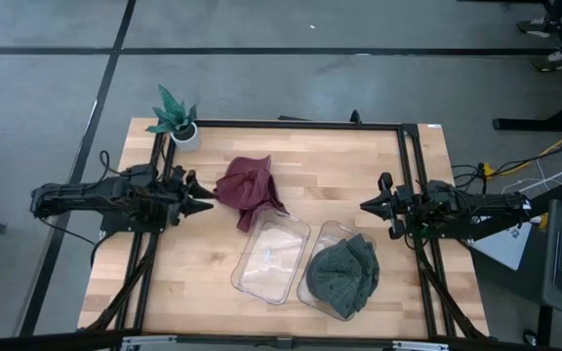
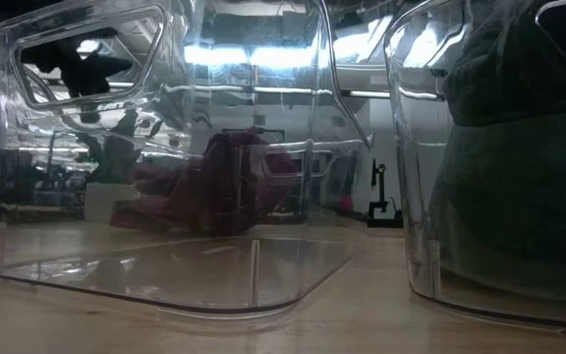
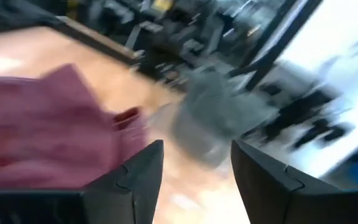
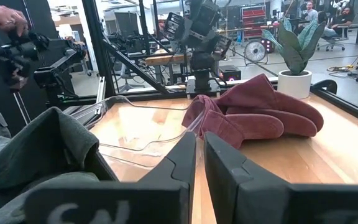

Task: Pick & Place hat
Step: Put the top red cap into the left transparent bin

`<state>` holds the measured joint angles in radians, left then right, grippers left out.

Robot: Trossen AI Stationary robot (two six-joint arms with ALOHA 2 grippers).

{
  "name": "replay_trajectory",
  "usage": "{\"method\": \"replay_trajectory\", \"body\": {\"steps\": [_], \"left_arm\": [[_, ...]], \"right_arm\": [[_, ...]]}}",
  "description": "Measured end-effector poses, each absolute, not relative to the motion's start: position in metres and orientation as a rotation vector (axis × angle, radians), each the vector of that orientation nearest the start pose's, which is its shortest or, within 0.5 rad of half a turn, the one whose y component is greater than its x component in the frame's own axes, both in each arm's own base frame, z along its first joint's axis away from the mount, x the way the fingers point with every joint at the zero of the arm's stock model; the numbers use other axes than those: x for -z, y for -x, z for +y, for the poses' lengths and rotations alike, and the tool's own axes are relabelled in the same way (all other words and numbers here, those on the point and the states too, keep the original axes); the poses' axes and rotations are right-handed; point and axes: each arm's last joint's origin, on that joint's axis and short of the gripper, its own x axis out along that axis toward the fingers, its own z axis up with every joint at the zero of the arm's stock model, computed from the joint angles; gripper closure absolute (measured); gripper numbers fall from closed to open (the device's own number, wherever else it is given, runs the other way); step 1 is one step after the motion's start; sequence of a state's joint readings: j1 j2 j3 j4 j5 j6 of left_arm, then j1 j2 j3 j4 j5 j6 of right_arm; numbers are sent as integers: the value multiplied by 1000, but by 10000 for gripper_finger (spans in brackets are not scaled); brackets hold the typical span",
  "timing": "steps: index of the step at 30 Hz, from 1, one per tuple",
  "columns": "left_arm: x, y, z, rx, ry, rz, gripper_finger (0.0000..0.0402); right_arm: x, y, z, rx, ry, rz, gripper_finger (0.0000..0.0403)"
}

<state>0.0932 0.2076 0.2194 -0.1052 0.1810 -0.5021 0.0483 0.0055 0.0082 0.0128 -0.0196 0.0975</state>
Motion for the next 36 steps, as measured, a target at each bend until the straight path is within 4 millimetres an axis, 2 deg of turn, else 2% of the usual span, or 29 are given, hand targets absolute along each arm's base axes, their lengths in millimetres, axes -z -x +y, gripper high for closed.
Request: {"method": "replay_trajectory", "body": {"steps": [6, 12, 17, 21, 31, 36], "left_arm": [[-243, -104, 1, -105, 228, 281, 217], [-249, -125, -13, -54, 25, 411, 217], [-239, -138, -28, -38, -160, 505, 217], [-229, -148, -35, -99, -295, 579, 217], [-197, -175, -48, -97, -480, 753, 217], [-186, -189, -52, -147, -507, 759, 217]], "right_arm": [[-167, -97, 5, -69, -97, -12, 369], [-167, -97, 5, -69, -97, -12, 369], [-167, -97, 5, -69, -97, -12, 369], [-167, -97, 5, -69, -97, -12, 369], [-167, -97, 5, -69, -97, -13, 369], [-167, -97, 5, -69, -97, -12, 369]]}}
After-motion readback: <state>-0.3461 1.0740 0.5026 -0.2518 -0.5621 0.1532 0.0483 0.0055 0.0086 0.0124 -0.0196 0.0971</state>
